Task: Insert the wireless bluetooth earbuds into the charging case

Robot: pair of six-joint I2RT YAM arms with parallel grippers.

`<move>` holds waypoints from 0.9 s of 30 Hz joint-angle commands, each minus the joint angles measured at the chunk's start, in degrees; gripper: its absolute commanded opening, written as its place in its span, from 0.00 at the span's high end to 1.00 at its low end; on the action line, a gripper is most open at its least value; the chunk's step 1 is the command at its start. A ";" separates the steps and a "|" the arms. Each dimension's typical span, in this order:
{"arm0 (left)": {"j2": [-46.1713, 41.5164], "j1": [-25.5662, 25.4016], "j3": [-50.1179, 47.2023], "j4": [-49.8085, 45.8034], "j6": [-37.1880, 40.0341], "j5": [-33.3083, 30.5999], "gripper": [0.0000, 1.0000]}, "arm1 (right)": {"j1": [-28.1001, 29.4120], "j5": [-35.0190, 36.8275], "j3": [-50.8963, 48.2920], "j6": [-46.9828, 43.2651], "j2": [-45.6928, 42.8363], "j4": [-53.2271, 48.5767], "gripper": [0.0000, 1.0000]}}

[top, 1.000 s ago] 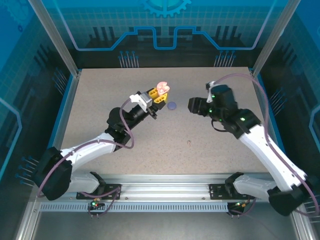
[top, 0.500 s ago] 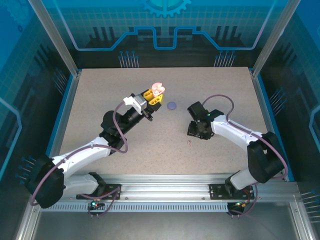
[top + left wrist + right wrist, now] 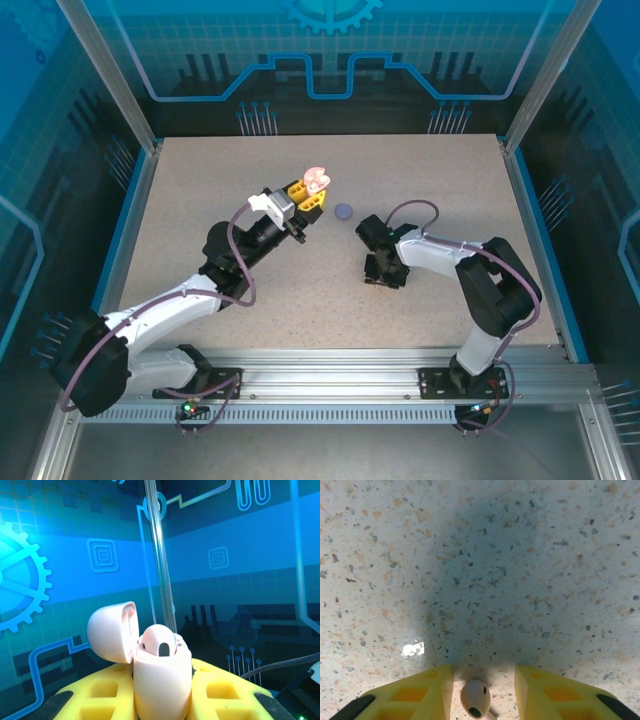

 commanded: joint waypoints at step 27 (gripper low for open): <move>-1.01 -0.41 -0.75 1.30 0.64 -0.67 1.00 | 1.82 0.17 -1.30 1.49 -0.37 0.17 0.67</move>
